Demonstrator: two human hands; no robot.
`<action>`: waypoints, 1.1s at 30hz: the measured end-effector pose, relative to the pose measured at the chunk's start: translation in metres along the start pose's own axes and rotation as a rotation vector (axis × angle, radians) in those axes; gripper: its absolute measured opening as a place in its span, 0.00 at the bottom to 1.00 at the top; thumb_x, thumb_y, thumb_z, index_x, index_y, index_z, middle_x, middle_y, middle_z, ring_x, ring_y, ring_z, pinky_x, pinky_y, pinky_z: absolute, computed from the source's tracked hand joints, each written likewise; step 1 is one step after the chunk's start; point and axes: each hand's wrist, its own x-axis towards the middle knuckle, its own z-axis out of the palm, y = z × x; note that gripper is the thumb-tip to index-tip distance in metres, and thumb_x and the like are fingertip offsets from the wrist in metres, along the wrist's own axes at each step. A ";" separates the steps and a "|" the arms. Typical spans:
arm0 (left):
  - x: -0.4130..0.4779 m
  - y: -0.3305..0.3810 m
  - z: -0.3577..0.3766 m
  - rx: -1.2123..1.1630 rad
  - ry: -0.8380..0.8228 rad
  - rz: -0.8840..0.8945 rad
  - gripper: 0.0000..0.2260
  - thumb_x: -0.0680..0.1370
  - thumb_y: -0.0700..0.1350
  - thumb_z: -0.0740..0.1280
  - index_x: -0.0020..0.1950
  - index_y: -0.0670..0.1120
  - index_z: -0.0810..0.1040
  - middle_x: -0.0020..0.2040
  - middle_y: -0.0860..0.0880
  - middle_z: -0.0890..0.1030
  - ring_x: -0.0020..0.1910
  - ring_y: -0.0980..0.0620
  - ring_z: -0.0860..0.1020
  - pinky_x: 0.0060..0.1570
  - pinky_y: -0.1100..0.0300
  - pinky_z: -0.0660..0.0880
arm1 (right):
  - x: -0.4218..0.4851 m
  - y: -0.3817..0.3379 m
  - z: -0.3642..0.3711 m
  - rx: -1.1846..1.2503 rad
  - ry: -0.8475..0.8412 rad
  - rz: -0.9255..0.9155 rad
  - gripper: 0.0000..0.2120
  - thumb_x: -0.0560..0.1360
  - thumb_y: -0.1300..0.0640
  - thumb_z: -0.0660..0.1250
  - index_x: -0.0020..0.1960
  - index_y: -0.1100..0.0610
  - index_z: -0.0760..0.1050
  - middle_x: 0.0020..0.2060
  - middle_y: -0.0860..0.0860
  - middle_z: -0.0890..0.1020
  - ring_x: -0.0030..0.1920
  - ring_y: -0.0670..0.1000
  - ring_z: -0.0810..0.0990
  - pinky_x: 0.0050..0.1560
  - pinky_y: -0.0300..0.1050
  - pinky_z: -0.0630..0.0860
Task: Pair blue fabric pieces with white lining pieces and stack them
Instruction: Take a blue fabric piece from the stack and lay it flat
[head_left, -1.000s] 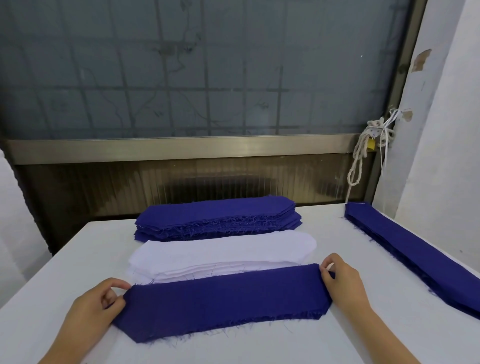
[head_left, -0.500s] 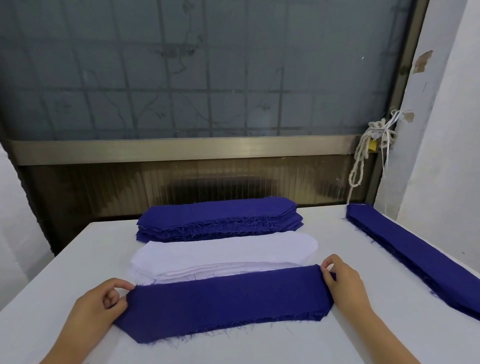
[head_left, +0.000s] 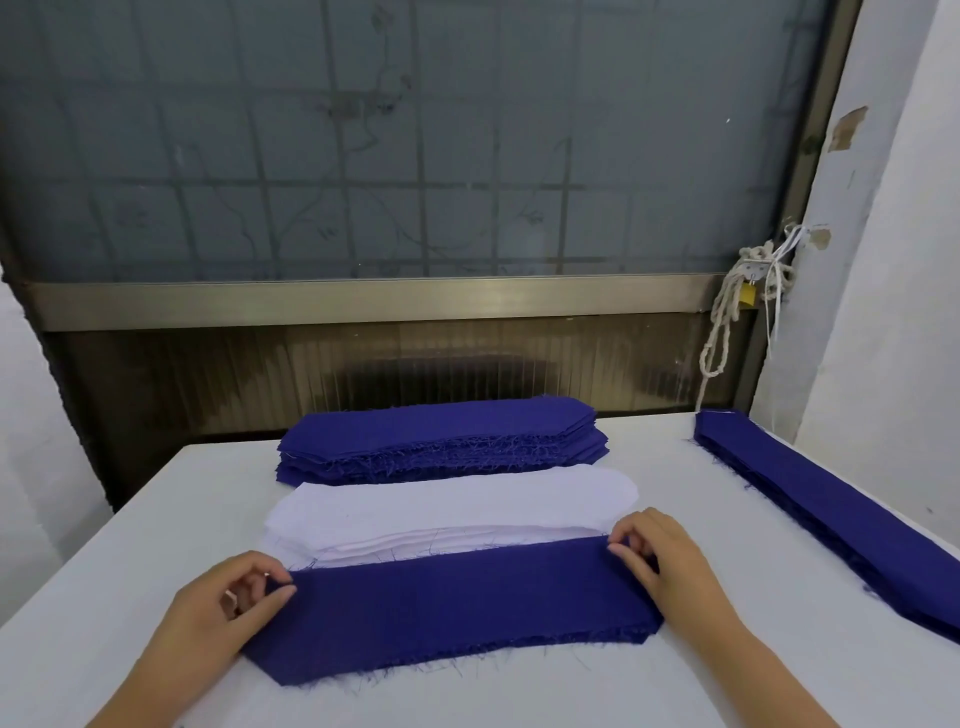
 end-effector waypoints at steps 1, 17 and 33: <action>0.000 0.001 0.001 -0.005 -0.047 -0.014 0.09 0.70 0.38 0.76 0.41 0.52 0.83 0.32 0.47 0.75 0.28 0.58 0.69 0.31 0.68 0.67 | 0.000 0.000 0.000 0.024 -0.070 0.002 0.08 0.76 0.59 0.69 0.42 0.48 0.75 0.34 0.45 0.74 0.38 0.45 0.71 0.42 0.37 0.70; 0.003 0.000 -0.002 0.004 -0.203 -0.102 0.09 0.73 0.38 0.74 0.41 0.52 0.82 0.33 0.44 0.76 0.29 0.60 0.67 0.33 0.67 0.66 | 0.002 0.001 0.001 -0.015 -0.167 0.093 0.08 0.80 0.53 0.62 0.43 0.49 0.73 0.32 0.45 0.77 0.38 0.44 0.74 0.42 0.37 0.70; 0.084 0.042 0.060 0.145 0.057 -0.101 0.06 0.77 0.43 0.68 0.44 0.54 0.78 0.39 0.54 0.78 0.37 0.55 0.76 0.38 0.62 0.72 | 0.085 -0.086 0.073 -0.009 -0.120 -0.148 0.03 0.80 0.56 0.62 0.52 0.49 0.73 0.42 0.43 0.73 0.44 0.42 0.69 0.46 0.35 0.69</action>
